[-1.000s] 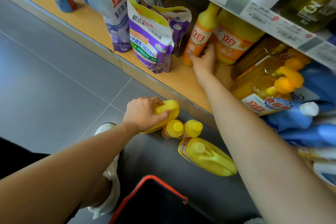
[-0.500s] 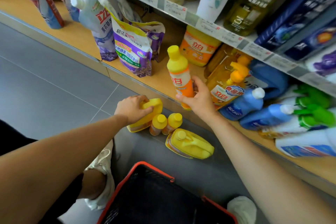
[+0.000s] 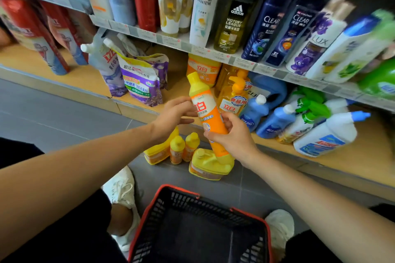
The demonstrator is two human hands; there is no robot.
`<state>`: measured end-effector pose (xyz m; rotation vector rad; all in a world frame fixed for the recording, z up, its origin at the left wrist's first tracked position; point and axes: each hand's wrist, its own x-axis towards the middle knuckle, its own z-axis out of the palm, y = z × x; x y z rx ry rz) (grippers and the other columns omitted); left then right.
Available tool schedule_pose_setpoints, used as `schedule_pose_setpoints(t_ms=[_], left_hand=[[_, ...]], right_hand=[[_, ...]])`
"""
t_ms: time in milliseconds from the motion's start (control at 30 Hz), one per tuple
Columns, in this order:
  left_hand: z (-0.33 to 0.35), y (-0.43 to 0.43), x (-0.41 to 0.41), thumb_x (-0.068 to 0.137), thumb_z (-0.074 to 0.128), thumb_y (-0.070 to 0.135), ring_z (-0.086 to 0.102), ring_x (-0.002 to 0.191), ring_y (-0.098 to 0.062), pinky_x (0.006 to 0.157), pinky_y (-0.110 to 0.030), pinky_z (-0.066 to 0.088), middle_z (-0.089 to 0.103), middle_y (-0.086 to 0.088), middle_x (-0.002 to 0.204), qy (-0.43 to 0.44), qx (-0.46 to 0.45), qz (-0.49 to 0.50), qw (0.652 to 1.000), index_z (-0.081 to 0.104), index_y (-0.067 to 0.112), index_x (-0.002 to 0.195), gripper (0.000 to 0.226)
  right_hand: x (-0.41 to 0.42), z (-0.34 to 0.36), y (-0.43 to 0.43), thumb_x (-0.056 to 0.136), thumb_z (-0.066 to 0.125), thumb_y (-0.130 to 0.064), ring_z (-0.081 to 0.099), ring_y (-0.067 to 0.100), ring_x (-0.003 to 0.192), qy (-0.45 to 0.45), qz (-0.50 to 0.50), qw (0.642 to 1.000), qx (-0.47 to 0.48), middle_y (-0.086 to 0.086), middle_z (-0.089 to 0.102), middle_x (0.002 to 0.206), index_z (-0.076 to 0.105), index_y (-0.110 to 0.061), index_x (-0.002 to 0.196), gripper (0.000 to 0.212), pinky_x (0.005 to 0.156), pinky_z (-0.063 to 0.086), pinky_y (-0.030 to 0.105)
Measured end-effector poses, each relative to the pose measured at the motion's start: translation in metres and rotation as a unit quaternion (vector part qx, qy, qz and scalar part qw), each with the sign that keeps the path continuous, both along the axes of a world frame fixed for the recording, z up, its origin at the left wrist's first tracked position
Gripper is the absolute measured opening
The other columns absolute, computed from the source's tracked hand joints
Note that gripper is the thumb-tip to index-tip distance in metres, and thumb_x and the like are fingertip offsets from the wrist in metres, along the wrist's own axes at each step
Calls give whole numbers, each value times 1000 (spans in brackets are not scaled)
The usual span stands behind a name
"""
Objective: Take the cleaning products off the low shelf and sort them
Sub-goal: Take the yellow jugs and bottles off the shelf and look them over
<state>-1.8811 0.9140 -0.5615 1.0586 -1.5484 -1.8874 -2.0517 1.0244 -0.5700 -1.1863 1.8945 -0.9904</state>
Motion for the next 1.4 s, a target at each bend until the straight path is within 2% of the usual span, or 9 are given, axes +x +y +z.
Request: schedule_pose_setpoints(t_ms=[100, 200, 367, 567, 767, 900, 1000, 1167, 1400], left_hand=[[17, 14, -4, 85, 75, 34, 73, 104, -25, 90, -39, 58, 75, -5, 112, 30, 33, -21, 999, 60, 17, 121, 42], [25, 23, -7, 76, 79, 36, 74, 104, -29, 86, -40, 61, 76, -8, 113, 63, 79, -18, 995, 52, 13, 128, 63], [28, 24, -12, 79, 80, 39, 74, 102, -28, 86, -42, 62, 76, -8, 110, 56, 70, 37, 995, 52, 12, 130, 65], [22, 24, -14, 70, 78, 54, 76, 90, -15, 72, -30, 58, 78, 6, 97, 25, 62, 66, 996, 58, 24, 125, 66], [23, 22, -22, 84, 70, 56, 75, 94, -12, 80, -31, 55, 77, 9, 99, 28, 72, 51, 996, 65, 33, 117, 41], [32, 14, -22, 91, 66, 25, 74, 101, -20, 83, -35, 58, 76, -3, 112, 82, 94, 54, 991, 60, 19, 129, 39], [35, 12, -20, 91, 66, 13, 72, 107, -28, 79, -37, 60, 72, -12, 121, 107, 113, 49, 987, 52, 13, 136, 48], [32, 14, -19, 85, 78, 18, 73, 107, -25, 79, -36, 60, 72, -9, 121, 91, 80, 80, 989, 49, 14, 136, 59], [32, 14, -20, 91, 70, 29, 72, 105, -21, 89, -37, 58, 72, -7, 119, 67, 60, 73, 993, 56, 20, 124, 36]], right_hand=[[2, 16, 21, 72, 89, -37, 63, -4, 88, -18, -24, 999, -10, -15, 60, 105, 48, -29, 124, 66, 65, 48, 11], [6, 27, 37, 73, 88, -38, 61, 3, 97, -15, -34, 999, -38, -8, 60, 110, 49, -25, 124, 66, 70, 49, 15], [13, 30, 56, 71, 91, -30, 60, 7, 110, -21, 1, 998, -60, -7, 59, 125, 48, -23, 128, 72, 87, 54, 24], [14, 13, 72, 64, 93, -27, 58, -6, 100, 28, -17, 999, -43, -15, 61, 112, 56, -28, 124, 71, 79, 47, 17], [12, 4, 73, 67, 92, -14, 65, 4, 97, -75, -64, 994, -54, -6, 66, 111, 55, -20, 117, 62, 83, 56, 28], [10, 8, 70, 78, 82, -3, 72, 19, 97, -247, -77, 964, -67, 4, 75, 107, 56, -13, 118, 49, 79, 57, 34], [10, 9, 66, 77, 77, -11, 70, 26, 100, -338, -81, 936, -60, 3, 75, 108, 59, -14, 118, 45, 88, 54, 48], [11, 8, 62, 72, 86, -5, 69, 27, 107, -318, -108, 941, -49, 2, 67, 116, 59, -21, 126, 63, 99, 53, 55], [8, 6, 61, 68, 83, -5, 71, 37, 101, -384, -117, 912, -84, 17, 65, 120, 54, -13, 122, 62, 80, 61, 43]])
